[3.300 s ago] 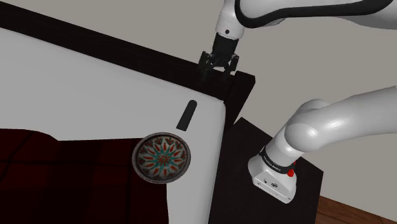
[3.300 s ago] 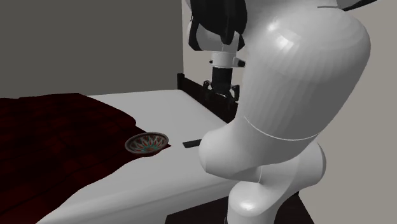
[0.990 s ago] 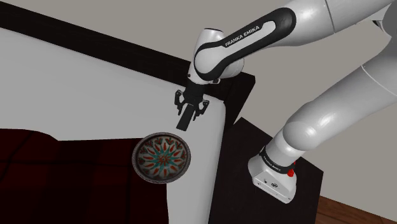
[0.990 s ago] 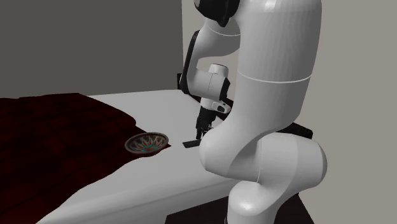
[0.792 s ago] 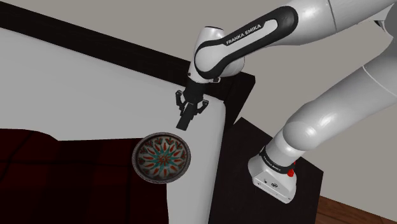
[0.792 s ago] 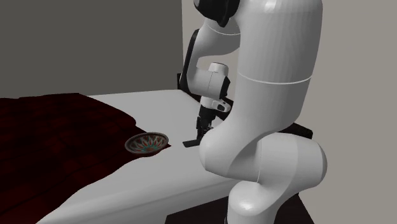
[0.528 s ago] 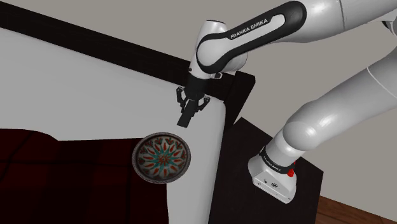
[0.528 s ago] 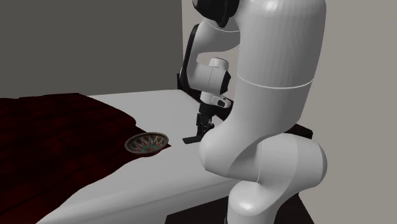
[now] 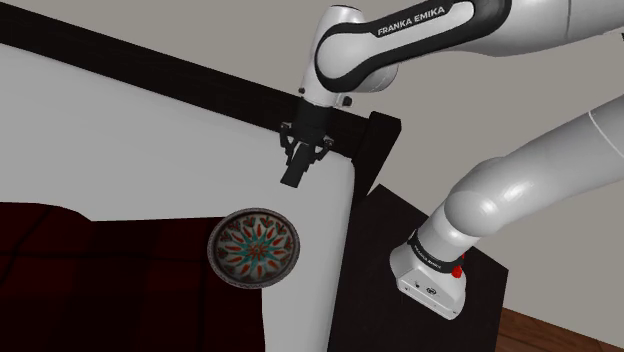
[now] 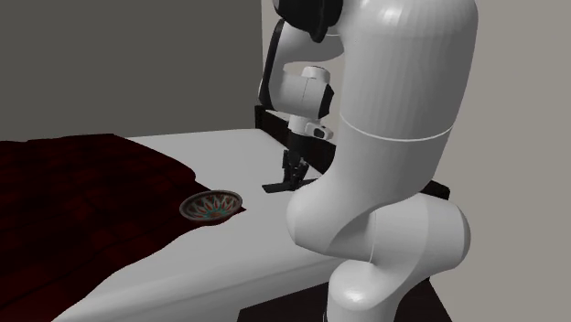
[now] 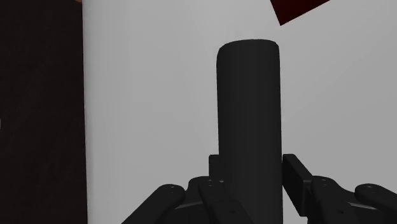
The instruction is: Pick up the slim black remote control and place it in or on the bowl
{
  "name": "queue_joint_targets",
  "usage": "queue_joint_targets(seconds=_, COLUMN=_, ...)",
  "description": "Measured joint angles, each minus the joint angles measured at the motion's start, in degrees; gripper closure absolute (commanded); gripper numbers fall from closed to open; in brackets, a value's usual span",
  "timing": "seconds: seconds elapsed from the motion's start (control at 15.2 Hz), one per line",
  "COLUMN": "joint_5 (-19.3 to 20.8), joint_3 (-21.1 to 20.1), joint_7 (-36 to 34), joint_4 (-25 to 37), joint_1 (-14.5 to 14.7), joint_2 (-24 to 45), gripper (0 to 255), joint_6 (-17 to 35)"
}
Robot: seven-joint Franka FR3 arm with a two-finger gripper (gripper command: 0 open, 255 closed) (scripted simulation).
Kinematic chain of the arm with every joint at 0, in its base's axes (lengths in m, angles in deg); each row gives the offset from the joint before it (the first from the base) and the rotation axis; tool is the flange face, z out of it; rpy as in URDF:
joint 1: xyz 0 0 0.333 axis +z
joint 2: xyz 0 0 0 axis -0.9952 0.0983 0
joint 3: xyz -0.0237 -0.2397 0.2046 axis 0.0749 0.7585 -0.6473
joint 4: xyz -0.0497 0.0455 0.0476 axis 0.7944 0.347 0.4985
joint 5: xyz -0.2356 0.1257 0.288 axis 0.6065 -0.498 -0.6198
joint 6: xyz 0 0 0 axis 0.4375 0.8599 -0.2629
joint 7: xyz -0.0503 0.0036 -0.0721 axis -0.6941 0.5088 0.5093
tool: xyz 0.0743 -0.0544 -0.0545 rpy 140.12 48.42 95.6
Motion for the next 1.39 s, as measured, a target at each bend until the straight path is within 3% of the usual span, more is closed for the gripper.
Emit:
queue_joint_targets(seconds=0.73, joint_5=0.87, joint_3=0.93, joint_7=-2.32, joint_4=4.42, joint_1=0.17, joint_2=-4.34, gripper=255, joint_6=-8.41)
queue_joint_targets(seconds=1.39, joint_5=-5.32, joint_3=-9.09, joint_7=-14.66, joint_4=3.80, joint_1=7.06, joint_2=-6.45, gripper=255, joint_6=-5.56)
